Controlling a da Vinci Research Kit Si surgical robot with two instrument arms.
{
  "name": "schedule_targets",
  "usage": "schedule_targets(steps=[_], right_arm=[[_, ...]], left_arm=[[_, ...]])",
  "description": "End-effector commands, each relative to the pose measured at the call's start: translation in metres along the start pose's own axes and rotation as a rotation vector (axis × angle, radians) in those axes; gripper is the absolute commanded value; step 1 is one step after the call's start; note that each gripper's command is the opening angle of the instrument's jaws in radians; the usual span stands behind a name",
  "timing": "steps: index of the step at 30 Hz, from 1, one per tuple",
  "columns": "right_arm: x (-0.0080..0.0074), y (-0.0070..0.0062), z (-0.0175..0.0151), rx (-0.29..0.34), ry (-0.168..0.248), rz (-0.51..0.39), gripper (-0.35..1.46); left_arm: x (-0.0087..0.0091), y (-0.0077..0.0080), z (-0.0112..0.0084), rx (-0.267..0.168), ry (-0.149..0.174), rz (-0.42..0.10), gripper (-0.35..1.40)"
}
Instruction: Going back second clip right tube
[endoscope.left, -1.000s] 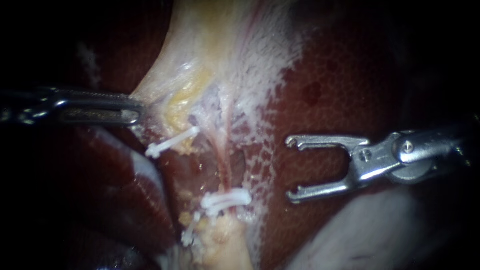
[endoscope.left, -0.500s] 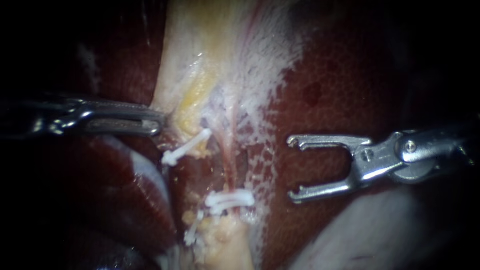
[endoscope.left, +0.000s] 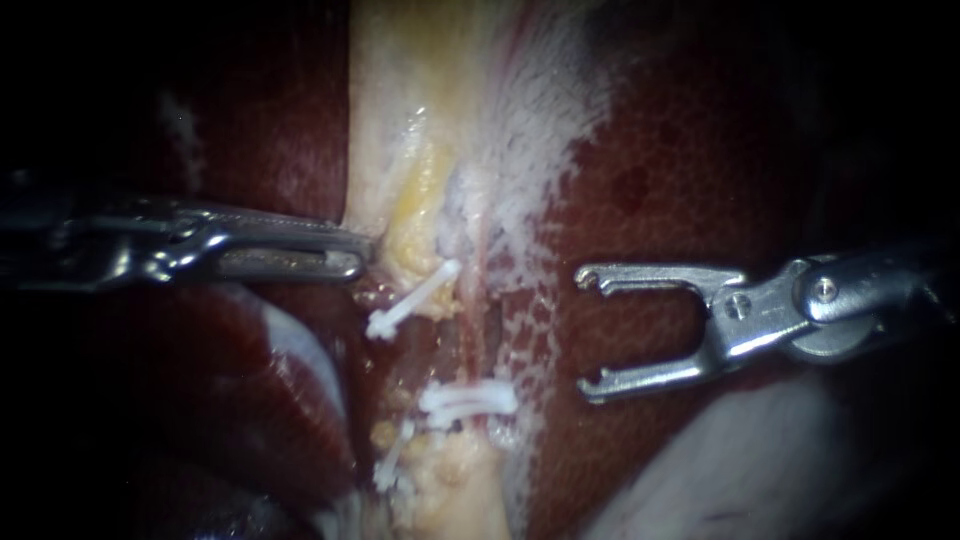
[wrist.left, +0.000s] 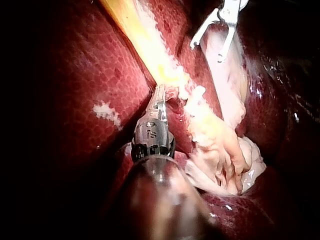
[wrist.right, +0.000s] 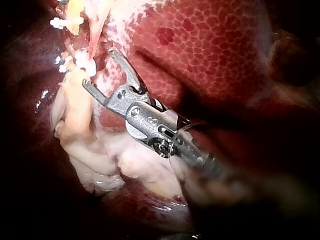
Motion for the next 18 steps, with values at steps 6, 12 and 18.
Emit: schedule_targets(steps=[6,12,18], right_arm=[[0.0,0.0,0.0,0.0,0.0,0.001,0.6],[0.0,0.0,-0.0001,0.0,0.0,0.0,0.6],[0.0,-0.0001,-0.0001,0.001,0.0,0.0,0.6]], left_arm=[[-0.0001,0.0,0.0002,0.0,0.003,0.001,-0.18],[-0.0001,0.0,0.0002,0.0,0.003,0.001,-0.18],[-0.0001,0.0001,0.0002,0.001,0.003,0.001,-0.18]])
